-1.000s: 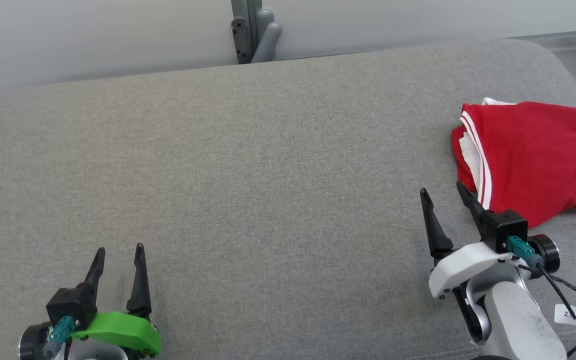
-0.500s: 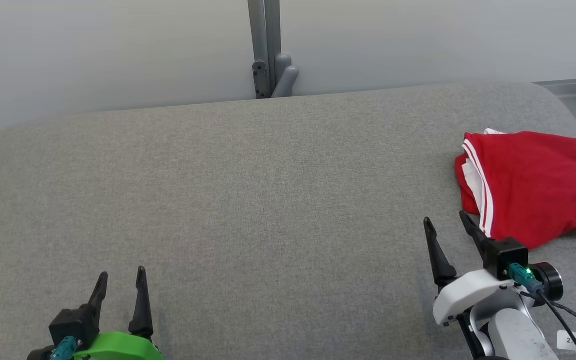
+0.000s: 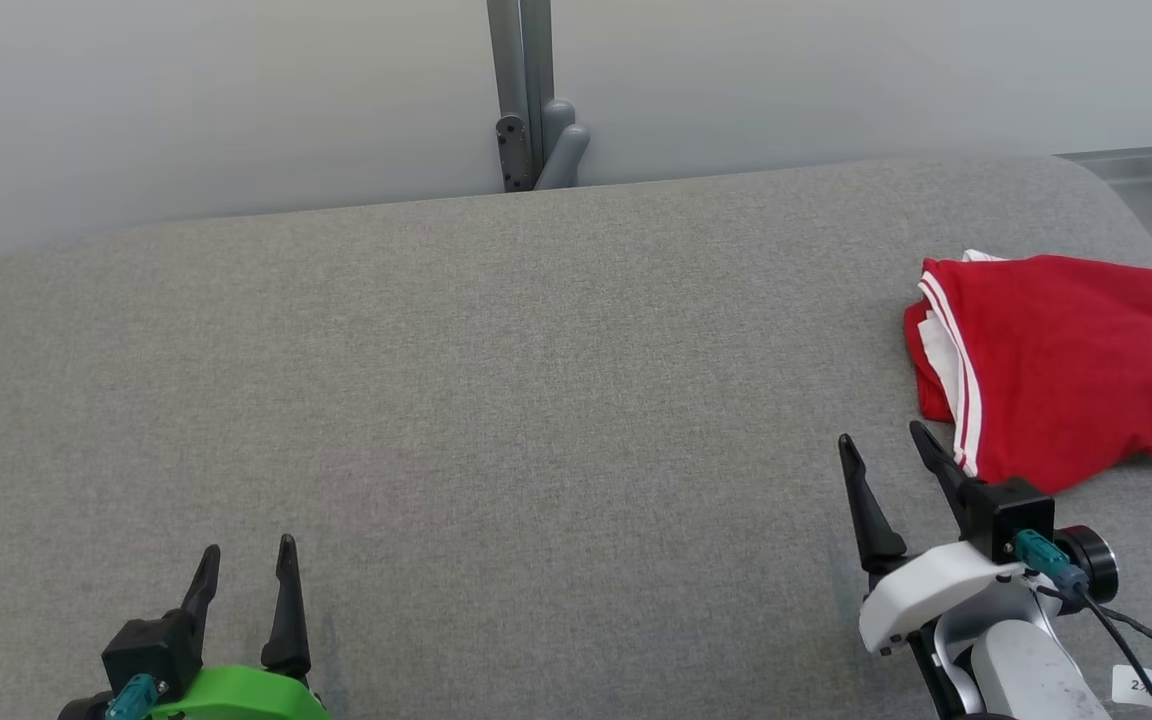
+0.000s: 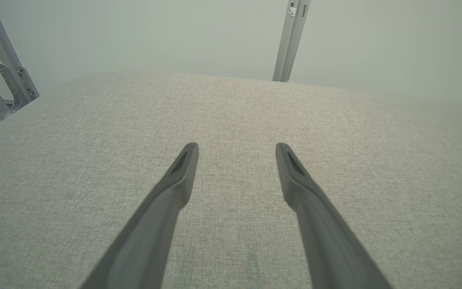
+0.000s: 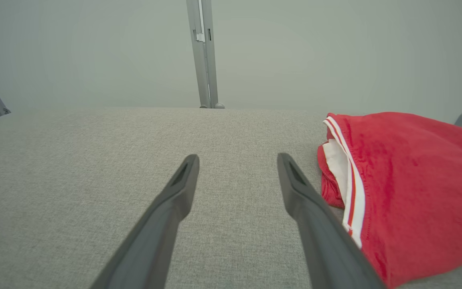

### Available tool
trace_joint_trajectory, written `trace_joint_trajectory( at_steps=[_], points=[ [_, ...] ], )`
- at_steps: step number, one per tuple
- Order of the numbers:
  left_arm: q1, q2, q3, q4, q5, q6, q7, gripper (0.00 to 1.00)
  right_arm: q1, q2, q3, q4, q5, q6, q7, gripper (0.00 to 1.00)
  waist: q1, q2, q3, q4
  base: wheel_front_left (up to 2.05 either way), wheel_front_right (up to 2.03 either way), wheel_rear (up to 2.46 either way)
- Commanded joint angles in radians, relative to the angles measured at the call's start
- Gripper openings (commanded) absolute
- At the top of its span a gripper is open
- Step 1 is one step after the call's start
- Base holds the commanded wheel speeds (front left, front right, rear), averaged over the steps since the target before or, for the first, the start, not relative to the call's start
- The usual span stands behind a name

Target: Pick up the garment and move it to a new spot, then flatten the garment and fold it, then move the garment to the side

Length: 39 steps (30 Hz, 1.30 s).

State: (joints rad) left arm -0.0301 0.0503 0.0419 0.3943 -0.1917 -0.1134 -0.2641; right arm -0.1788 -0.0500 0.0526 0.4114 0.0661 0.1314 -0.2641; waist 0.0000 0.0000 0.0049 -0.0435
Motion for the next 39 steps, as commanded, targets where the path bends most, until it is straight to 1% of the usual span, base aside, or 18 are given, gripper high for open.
trace_joint_trajectory(
  at_steps=[1, 12, 13, 17, 37, 38, 39],
  points=[
    [0.010, 0.002, 0.002, -0.002, -0.004, 0.001, 0.001, 1.00, 0.001, -0.002, 0.001, -0.002, 0.001, -0.002, 0.000, 1.00, 0.0000, 0.0000, 0.001, -0.001, 0.00, 0.00, 0.00],
    [-0.002, 0.000, 0.001, -0.001, -0.004, 0.000, 0.000, 1.00, -0.004, 0.000, 0.002, -0.003, 0.003, 0.000, 0.000, 1.00, 0.0000, 0.0000, 0.004, 0.002, 0.00, 0.00, 0.00],
    [0.008, -0.004, -0.002, 0.023, -0.003, 0.000, 0.001, 0.00, 0.017, 0.004, 0.001, 0.021, 0.005, 0.000, 0.001, 0.00, 0.0000, 0.0000, 0.004, 0.002, 0.00, 0.00, 0.00],
    [0.015, -0.008, -0.003, 0.047, -0.012, -0.001, 0.005, 0.00, 0.034, 0.007, -0.002, 0.045, 0.014, 0.000, 0.005, 0.00, 0.0000, 0.0000, 0.004, 0.002, 0.00, 0.00, 0.00],
    [-0.012, -0.005, 0.014, -0.006, -0.376, -0.005, 0.099, 0.00, 0.043, 0.004, -0.045, -0.012, 0.410, 0.000, 0.103, 0.00, 0.0000, 0.0000, 0.003, 0.009, 0.00, 0.00, 0.00],
    [-0.017, -0.005, 0.017, -0.015, -0.439, -0.006, 0.115, 0.00, 0.045, 0.004, -0.053, -0.022, 0.479, 0.000, 0.119, 0.00, 0.0000, 0.0000, 0.003, 0.010, 0.00, 0.00, 0.00],
    [-0.018, -0.005, 0.018, -0.017, -0.454, -0.006, 0.119, 0.00, 0.045, 0.004, -0.055, -0.024, 0.495, 0.000, 0.123, 0.00, 0.0000, 0.0000, 0.003, 0.010, 0.00, 0.00, 0.00]
  ],
)
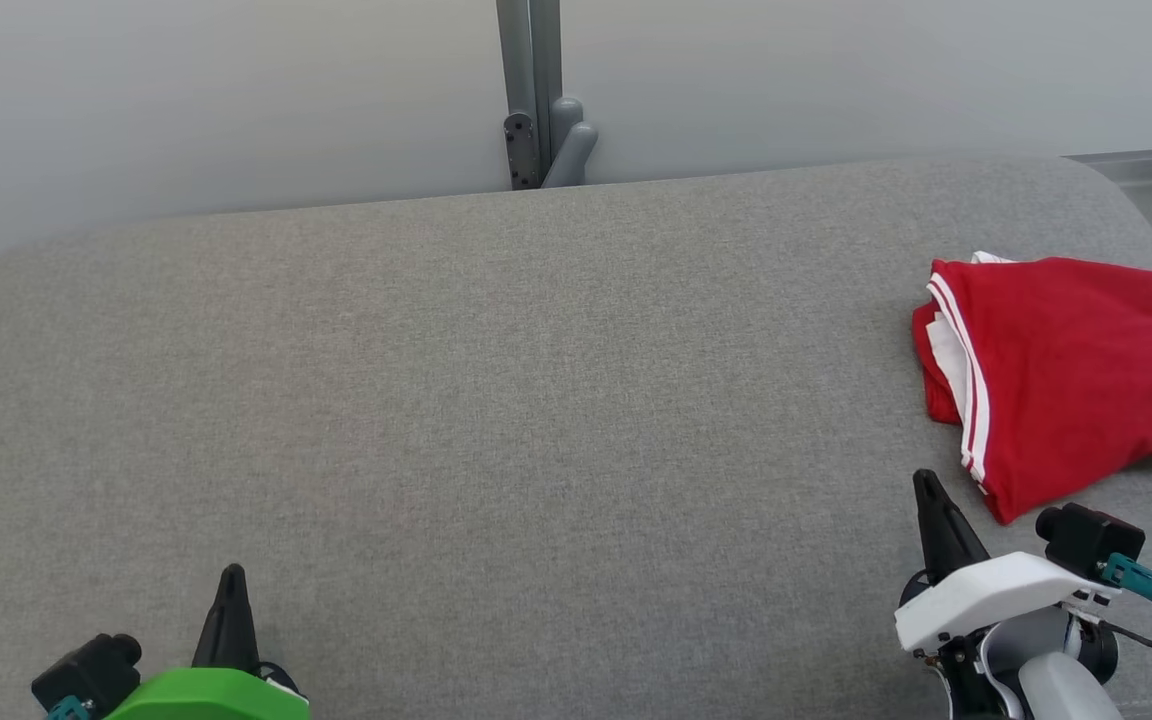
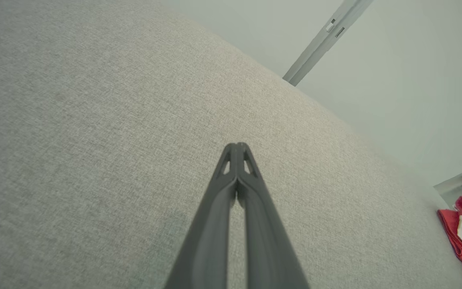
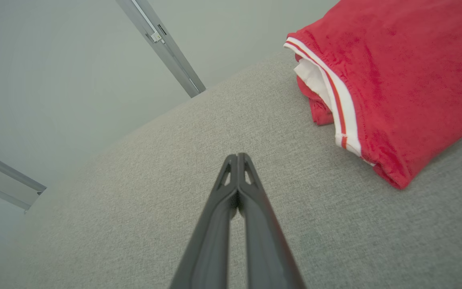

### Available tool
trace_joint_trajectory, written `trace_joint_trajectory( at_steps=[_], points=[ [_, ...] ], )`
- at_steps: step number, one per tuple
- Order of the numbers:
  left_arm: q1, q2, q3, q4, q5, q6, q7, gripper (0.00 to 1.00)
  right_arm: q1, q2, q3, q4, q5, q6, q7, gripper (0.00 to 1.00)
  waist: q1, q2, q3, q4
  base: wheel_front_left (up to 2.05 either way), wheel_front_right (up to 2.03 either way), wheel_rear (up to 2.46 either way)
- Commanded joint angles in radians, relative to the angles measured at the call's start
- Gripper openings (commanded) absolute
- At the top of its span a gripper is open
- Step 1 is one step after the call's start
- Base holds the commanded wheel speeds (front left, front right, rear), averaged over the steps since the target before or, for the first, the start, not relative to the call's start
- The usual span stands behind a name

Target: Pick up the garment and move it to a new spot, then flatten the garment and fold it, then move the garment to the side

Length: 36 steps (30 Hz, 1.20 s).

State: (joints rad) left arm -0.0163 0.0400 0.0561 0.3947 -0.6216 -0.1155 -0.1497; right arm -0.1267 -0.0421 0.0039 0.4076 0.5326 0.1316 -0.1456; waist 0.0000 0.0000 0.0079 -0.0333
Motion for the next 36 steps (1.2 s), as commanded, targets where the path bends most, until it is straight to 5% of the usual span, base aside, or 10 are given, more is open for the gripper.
trace_joint_trajectory(
  at_steps=[1, 36],
  points=[
    [-0.035, 0.006, 0.006, -0.024, -0.070, -0.005, 0.017, 0.00, -0.006, -0.004, -0.012, -0.027, 0.077, 0.000, 0.017, 0.00, 0.0000, 0.0000, 0.000, 0.001, 0.00, 0.00, 0.00],
    [-0.067, 0.010, 0.028, -0.083, -0.491, -0.010, 0.128, 0.00, 0.004, -0.007, -0.064, -0.090, 0.534, -0.001, 0.131, 0.00, 0.0000, 0.0000, -0.002, 0.013, 0.00, 0.00, 0.00]
  ],
)
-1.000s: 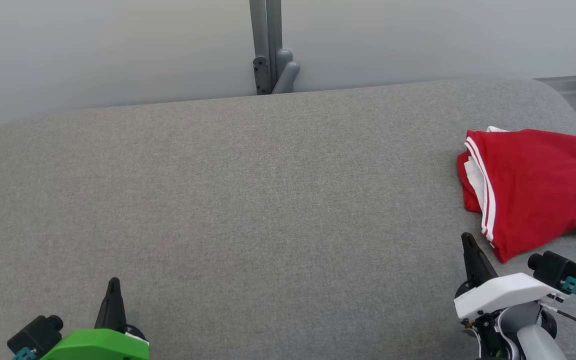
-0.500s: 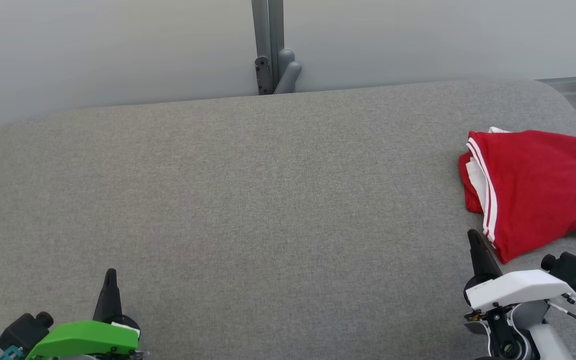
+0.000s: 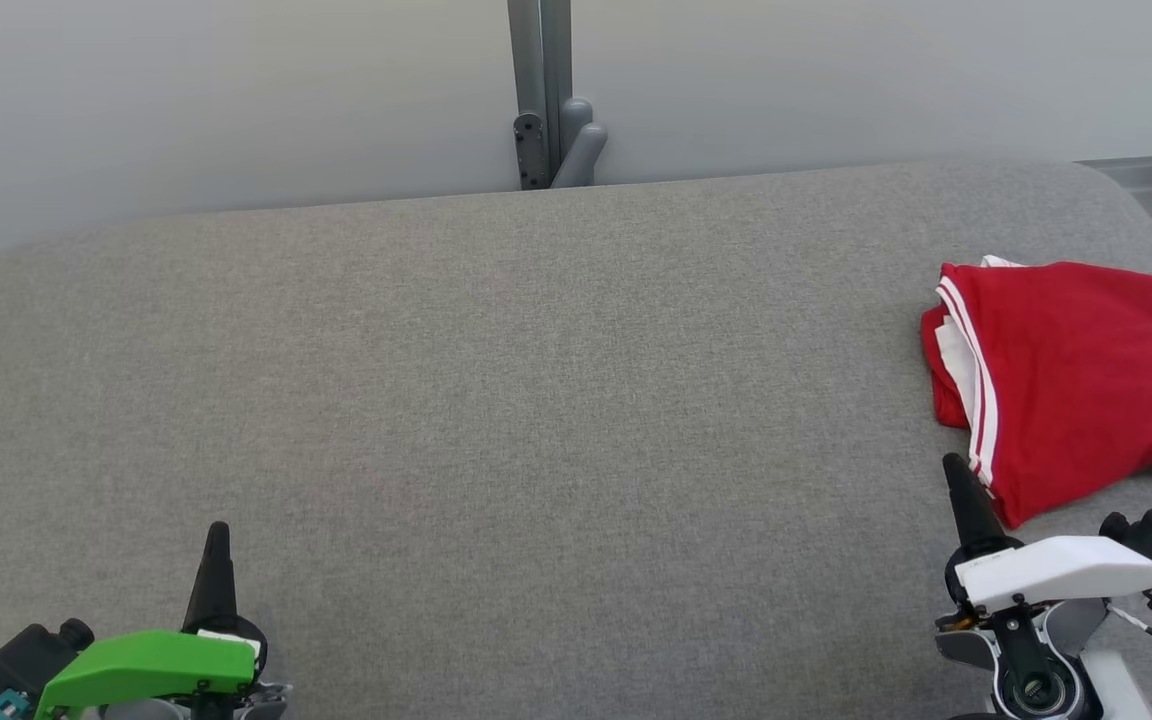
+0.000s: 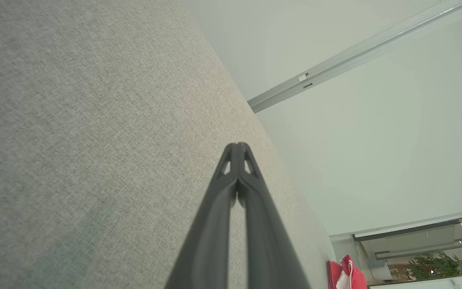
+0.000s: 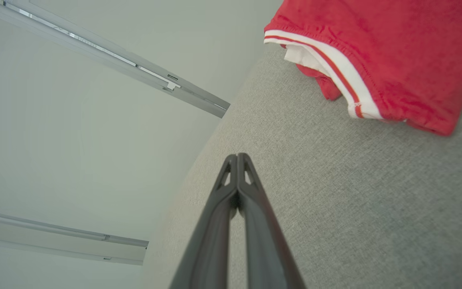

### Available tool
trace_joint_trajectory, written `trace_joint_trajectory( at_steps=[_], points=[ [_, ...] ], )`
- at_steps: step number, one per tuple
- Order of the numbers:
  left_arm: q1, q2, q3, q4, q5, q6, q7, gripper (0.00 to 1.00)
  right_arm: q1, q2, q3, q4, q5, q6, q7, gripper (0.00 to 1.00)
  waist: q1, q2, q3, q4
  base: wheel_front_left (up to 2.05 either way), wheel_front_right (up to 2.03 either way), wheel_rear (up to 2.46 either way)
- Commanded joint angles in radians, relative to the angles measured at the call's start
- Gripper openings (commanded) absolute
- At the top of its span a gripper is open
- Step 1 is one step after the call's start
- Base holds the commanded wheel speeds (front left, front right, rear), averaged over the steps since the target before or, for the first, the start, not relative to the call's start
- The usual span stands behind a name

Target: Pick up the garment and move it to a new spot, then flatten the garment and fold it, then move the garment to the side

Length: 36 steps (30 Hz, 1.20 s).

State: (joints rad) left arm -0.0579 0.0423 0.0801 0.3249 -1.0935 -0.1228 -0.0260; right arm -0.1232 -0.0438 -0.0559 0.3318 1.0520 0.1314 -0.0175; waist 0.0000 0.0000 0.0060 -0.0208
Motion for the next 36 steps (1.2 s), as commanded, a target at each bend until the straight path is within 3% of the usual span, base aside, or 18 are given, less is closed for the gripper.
trace_joint_trajectory(
  at_steps=[1, 36],
  points=[
    [-0.027, 0.007, 0.005, -0.014, -0.030, -0.003, 0.007, 0.00, 0.001, -0.006, -0.006, -0.016, 0.026, -0.001, 0.006, 0.00, 0.0000, 0.0000, 0.000, 0.000, 0.00, 0.00, 0.00],
    [-0.049, 0.010, 0.021, -0.056, -0.340, -0.008, 0.089, 0.00, 0.011, -0.008, -0.045, -0.061, 0.365, 0.000, 0.092, 0.00, 0.0000, 0.0000, -0.002, 0.012, 0.00, 0.00, 0.00]
  ],
)
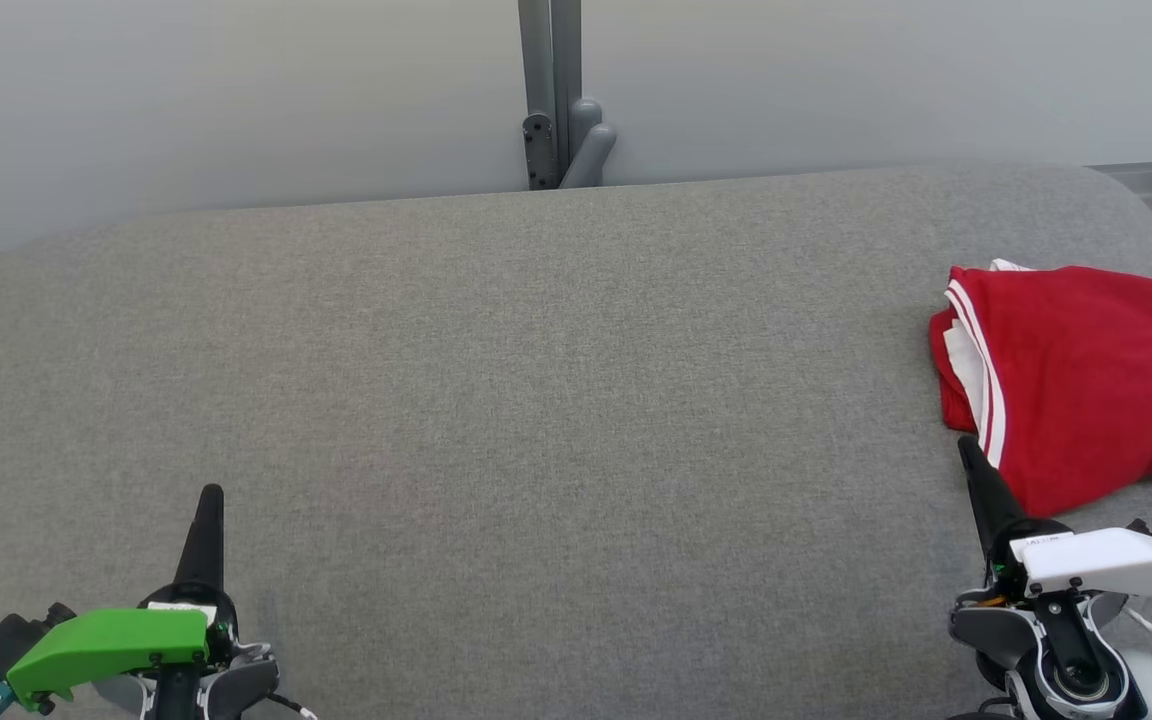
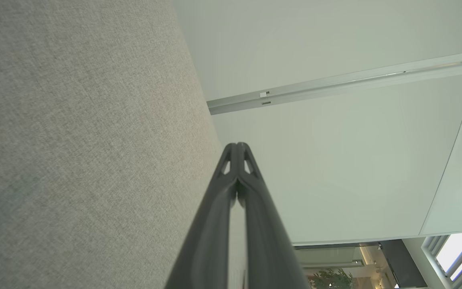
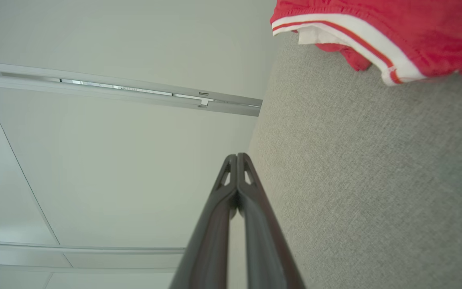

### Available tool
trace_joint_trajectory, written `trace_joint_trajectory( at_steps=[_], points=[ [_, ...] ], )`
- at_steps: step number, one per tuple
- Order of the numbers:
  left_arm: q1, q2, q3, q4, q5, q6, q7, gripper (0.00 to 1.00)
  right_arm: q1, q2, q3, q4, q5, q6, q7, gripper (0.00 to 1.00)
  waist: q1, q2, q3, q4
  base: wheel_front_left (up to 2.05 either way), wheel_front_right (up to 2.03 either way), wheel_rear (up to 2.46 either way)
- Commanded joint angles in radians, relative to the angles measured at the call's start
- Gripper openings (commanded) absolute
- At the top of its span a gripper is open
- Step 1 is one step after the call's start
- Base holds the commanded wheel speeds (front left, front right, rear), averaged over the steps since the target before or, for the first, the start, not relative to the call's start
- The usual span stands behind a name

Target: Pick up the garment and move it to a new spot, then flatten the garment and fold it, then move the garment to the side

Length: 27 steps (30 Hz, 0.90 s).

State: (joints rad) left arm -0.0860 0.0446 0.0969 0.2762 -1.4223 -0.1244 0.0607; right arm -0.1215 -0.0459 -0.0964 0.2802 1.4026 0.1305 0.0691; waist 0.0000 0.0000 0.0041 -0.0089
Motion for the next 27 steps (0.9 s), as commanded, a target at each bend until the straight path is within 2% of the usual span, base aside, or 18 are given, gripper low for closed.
trace_joint_trajectory(
  at_steps=[1, 27],
  points=[
    [-0.021, 0.008, 0.005, -0.009, -0.019, -0.007, 0.005, 0.00, 0.010, -0.006, -0.005, -0.011, 0.024, 0.001, 0.008, 0.00, 0.0000, 0.0000, 0.000, 0.000, 0.00, 0.00, 0.00],
    [-0.032, 0.009, 0.014, -0.032, -0.193, -0.009, 0.052, 0.00, 0.014, -0.007, -0.027, -0.036, 0.214, 0.000, 0.056, 0.00, 0.0000, 0.0000, -0.001, 0.009, 0.00, 0.00, 0.00]
  ],
)
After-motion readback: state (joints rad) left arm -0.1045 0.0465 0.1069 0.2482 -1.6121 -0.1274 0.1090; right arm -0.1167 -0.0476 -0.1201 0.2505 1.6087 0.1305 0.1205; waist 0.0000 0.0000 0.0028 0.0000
